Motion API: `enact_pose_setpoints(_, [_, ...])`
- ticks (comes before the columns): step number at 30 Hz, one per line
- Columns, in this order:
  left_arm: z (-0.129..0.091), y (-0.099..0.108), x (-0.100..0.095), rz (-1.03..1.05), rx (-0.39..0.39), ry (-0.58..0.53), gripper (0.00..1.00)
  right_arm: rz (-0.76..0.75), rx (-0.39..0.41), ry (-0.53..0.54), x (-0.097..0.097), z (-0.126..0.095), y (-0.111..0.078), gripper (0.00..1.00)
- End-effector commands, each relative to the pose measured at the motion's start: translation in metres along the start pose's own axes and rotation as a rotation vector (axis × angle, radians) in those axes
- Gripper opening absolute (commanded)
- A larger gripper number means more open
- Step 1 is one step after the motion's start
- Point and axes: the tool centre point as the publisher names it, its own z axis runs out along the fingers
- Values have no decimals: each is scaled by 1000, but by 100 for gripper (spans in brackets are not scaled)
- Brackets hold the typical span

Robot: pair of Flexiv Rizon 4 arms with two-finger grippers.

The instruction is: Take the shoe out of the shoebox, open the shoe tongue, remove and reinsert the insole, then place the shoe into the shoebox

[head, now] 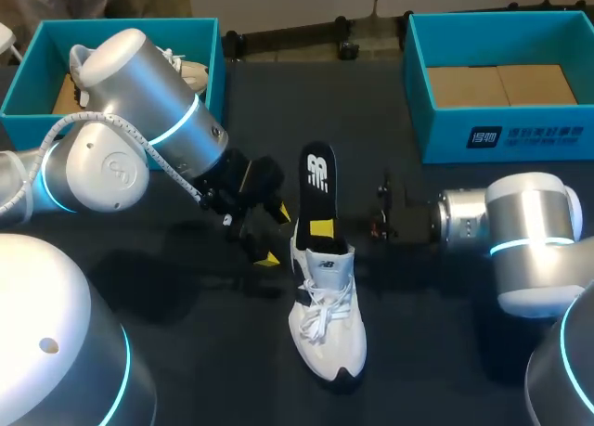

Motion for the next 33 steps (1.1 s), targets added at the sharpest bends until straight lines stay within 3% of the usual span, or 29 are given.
enact_pose_setpoints(1, [1,0,0,0,0,1,100,-5,26,2,2,4,8,36])
enact_pose_setpoints(8, [1,0,0,0,0,1,100,-14,41,6,2,9,16,34])
enact_pose_setpoints(11, [1,0,0,0,0,1,100,-18,38,8,1,9,19,20])
enact_pose_setpoints(13, [1,0,0,0,0,1,100,-18,34,9,0,9,20,0])
enact_pose_setpoints(20, [1,0,0,0,0,1,100,19,18,8,-7,8,15,0])
enact_pose_setpoints(26, [1,0,0,0,0,1,100,86,0,-8,-13,6,-6,0])
enact_pose_setpoints(33, [1,0,0,0,0,1,100,125,2,-26,-4,7,-27,0])
